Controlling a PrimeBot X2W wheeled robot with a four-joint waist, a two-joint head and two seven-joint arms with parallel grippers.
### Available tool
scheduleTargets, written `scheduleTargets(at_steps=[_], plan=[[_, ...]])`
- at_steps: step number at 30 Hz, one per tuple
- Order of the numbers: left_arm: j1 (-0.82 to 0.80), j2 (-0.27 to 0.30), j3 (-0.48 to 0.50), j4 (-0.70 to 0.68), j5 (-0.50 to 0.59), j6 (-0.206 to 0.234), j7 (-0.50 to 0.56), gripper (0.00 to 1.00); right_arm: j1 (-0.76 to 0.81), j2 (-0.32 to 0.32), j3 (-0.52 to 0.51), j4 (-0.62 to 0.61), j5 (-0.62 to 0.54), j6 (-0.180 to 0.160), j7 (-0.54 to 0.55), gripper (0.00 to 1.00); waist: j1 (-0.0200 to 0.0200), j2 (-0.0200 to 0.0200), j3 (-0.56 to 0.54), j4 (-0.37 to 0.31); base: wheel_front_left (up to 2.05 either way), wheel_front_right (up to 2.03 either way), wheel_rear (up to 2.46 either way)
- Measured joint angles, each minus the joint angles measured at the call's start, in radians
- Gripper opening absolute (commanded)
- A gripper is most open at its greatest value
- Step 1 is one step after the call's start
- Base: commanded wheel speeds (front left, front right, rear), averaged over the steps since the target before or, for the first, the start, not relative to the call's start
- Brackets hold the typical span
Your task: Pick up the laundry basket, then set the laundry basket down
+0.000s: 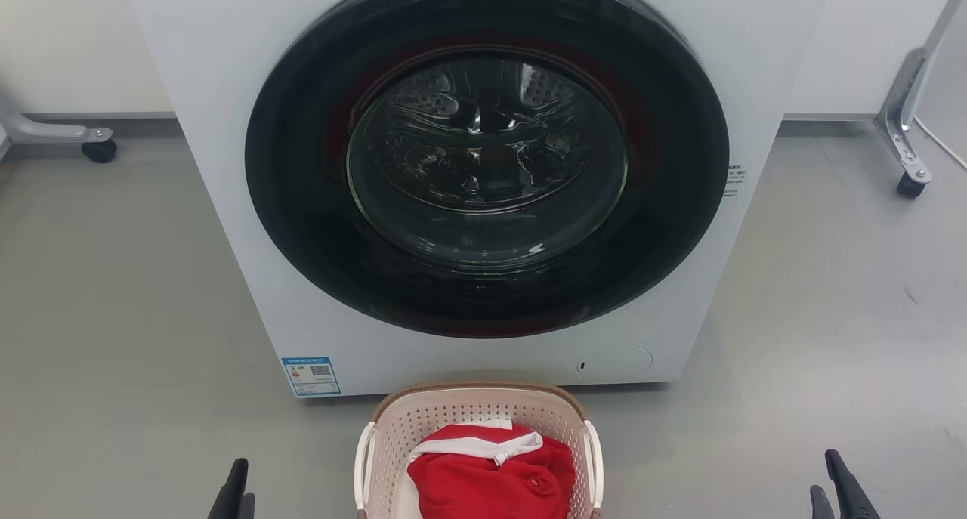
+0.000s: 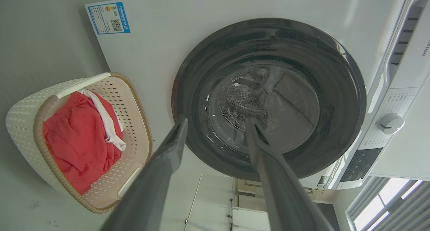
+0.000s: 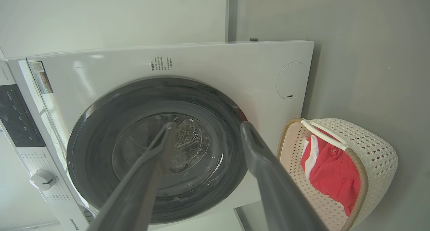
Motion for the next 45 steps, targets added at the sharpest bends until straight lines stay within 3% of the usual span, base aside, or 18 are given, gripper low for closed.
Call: scheduleTargets(at_steps=[11,19,45], plan=[[0.000,0.000,-0.031,-0.020,0.029,0.004,-0.037,1.00,-0.006,0.000,0.060,0.000,-0.016,-0.004,-0.035,1.00,0.0000,0.0000,0.001,0.002,0.00,0.00,0.00],[0.003,0.001,-0.048,-0.048,0.082,0.020,-0.063,1.00,-0.011,-0.001,0.106,0.000,-0.103,-0.026,-0.064,1.00,0.0000,0.0000,0.003,0.003,0.00,0.00,0.00],[0.006,0.026,-0.146,-0.133,0.539,0.096,-0.164,1.00,-0.074,-0.027,0.307,-0.010,-0.504,-0.098,-0.162,1.00,0.0000,0.0000,0.024,0.004,0.00,0.00,0.00]])
